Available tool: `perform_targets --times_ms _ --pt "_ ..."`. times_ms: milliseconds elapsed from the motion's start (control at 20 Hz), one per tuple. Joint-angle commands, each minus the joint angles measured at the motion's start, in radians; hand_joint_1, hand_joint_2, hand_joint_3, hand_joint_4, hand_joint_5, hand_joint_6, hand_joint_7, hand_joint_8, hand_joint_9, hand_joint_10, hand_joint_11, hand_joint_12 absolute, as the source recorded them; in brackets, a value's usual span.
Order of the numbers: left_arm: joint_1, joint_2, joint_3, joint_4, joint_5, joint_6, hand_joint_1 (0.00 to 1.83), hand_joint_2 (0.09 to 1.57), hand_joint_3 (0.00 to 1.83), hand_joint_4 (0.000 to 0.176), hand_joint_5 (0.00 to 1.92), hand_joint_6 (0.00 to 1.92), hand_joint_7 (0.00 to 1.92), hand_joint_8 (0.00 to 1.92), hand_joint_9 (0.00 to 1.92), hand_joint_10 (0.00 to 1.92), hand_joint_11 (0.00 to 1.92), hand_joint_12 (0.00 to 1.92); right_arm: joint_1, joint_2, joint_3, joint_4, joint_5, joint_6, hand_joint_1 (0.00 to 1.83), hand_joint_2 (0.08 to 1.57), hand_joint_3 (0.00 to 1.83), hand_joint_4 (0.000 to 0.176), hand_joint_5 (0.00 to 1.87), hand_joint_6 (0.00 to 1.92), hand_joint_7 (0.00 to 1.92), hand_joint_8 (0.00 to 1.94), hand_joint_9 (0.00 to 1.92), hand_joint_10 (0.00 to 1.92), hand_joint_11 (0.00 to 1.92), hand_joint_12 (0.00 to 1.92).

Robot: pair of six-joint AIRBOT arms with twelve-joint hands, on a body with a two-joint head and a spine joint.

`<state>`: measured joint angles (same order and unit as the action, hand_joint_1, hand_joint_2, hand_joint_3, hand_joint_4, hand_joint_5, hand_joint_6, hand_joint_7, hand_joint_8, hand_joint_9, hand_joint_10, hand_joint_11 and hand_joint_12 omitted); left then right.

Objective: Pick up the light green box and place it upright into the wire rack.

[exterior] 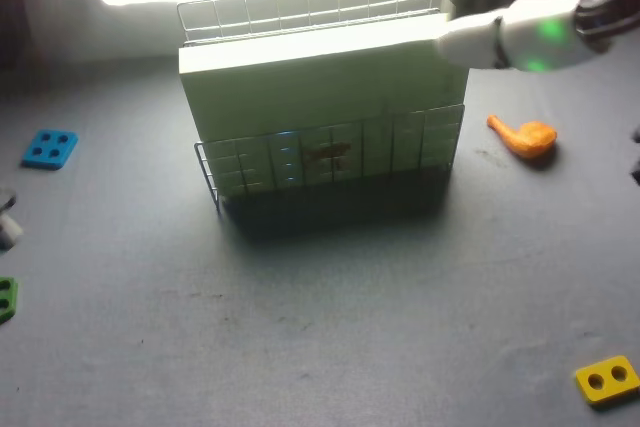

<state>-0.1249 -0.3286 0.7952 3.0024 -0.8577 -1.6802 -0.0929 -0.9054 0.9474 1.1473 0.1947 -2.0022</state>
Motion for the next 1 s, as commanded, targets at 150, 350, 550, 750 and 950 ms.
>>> perform_targets --times_ms 150,350,550,750,950 --pt "-0.021 -0.001 -0.015 0.01 0.07 0.001 0.2 1.3 0.0 0.0 0.81 1.3 0.83 1.59 0.76 1.81 0.55 1.92 -0.02 0.063 -0.047 -0.017 0.041 -0.036 0.13 1.33 0.01 0.0 0.94 1.86 1.12 1.79 1.07 1.92 0.98 1.92" --pt "-0.033 0.0 -0.016 0.01 0.07 0.001 0.2 1.3 0.0 0.0 0.9 1.83 1.06 1.86 1.05 1.92 0.94 1.92 -0.052 0.113 -0.097 -0.032 0.039 -0.029 0.12 1.33 0.0 0.0 1.16 1.92 1.37 1.91 1.39 1.92 1.42 1.92" --pt "-0.032 0.001 -0.008 0.01 0.07 0.001 0.25 1.31 0.0 0.0 1.14 1.92 1.31 1.92 1.33 1.92 1.27 1.92 -0.101 0.136 -0.152 -0.514 0.158 0.282 0.16 1.35 0.0 0.173 1.29 1.92 1.45 1.94 1.52 1.92 1.57 1.92" --pt "-0.032 0.0 0.007 0.01 0.07 0.001 0.33 1.3 0.0 0.17 1.26 1.92 1.39 1.92 1.41 1.92 1.39 1.92 -0.115 0.143 -0.157 -0.694 0.156 0.44 0.18 1.36 0.0 0.176 1.31 1.92 1.46 1.94 1.54 1.92 1.61 1.92" --pt "-0.031 0.0 0.022 0.01 0.07 0.005 0.36 1.29 0.0 0.176 1.27 1.92 1.41 1.92 1.43 1.92 1.43 1.92 -0.131 0.172 -0.154 -1.261 0.193 0.944 0.2 1.36 0.0 0.176 1.3 1.92 1.46 1.94 1.54 1.92 1.62 1.92"
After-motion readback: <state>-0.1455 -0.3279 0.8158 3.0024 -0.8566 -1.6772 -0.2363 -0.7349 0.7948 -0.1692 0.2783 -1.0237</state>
